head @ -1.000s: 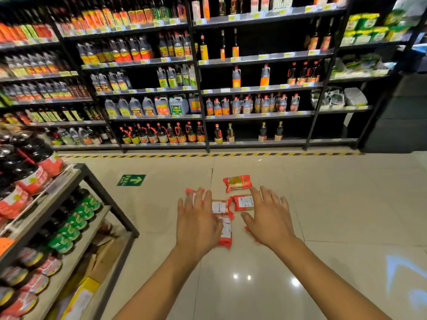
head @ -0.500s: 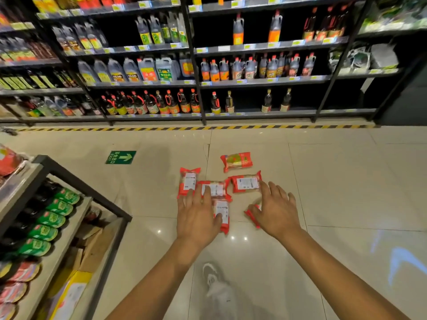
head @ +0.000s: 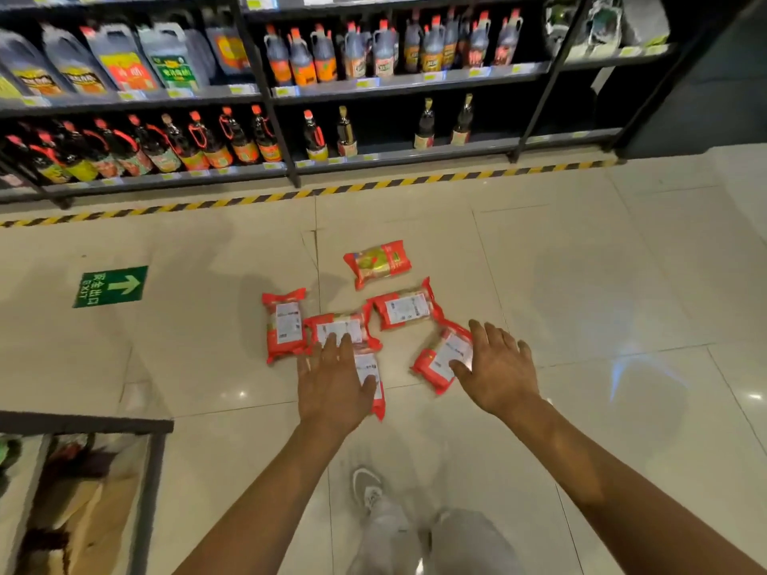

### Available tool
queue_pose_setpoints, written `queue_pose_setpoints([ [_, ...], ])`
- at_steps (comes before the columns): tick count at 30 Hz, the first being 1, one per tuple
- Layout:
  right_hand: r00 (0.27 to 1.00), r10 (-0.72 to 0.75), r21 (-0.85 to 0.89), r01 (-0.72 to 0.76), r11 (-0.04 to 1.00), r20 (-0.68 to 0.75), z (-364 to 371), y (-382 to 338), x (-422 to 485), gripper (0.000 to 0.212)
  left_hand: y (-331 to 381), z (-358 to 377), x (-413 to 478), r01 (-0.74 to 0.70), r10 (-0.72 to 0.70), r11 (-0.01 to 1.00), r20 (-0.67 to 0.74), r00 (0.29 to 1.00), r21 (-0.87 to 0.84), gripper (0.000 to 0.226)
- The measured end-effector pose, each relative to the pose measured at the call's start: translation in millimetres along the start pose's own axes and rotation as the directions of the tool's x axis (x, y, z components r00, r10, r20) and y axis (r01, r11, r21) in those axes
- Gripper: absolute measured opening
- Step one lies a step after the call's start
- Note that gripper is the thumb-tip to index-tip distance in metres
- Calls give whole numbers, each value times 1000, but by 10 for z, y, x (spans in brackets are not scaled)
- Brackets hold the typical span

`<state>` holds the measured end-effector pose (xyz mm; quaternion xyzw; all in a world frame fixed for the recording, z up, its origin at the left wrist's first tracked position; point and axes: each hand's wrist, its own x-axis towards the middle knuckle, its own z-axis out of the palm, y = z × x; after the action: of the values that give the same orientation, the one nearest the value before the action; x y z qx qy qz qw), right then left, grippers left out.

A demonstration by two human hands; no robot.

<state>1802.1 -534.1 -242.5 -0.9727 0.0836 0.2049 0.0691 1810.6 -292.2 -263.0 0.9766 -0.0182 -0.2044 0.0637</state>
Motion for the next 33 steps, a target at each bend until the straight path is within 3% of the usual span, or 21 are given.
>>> queue_pose_setpoints([
  [11, 981, 145, 48, -152, 987, 128, 1303, 354, 1508, 82, -202, 1199, 1415, 62, -68, 997, 117, 991, 55, 79],
  [16, 949, 241, 137, -271, 953, 202, 2678, 712, 2597, 83, -253, 2618, 2490, 128, -139, 990, 207, 968, 66, 83],
  [17, 941, 262, 164, -299, 940, 215, 2664, 717, 2648, 83, -279, 2646, 2541, 147, -154, 988, 204, 967, 53, 84],
  [22, 911, 299, 253, -372, 893, 285, 4285, 1107, 3514, 85, -448, 4250, 3406, 143, -165, 983, 211, 964, 113, 88],
  [27, 858, 378, 389, -499, 775, 348, 5367, 1307, 4076, 97, -730, 5255, 3950, 289, -278, 957, 245, 929, -13, 101],
  [33, 785, 531, 519, -614, 594, 320, 6086, 1360, 4541, 107, -909, 5881, 4381, 516, -459, 828, 265, 848, -218, 125],
])
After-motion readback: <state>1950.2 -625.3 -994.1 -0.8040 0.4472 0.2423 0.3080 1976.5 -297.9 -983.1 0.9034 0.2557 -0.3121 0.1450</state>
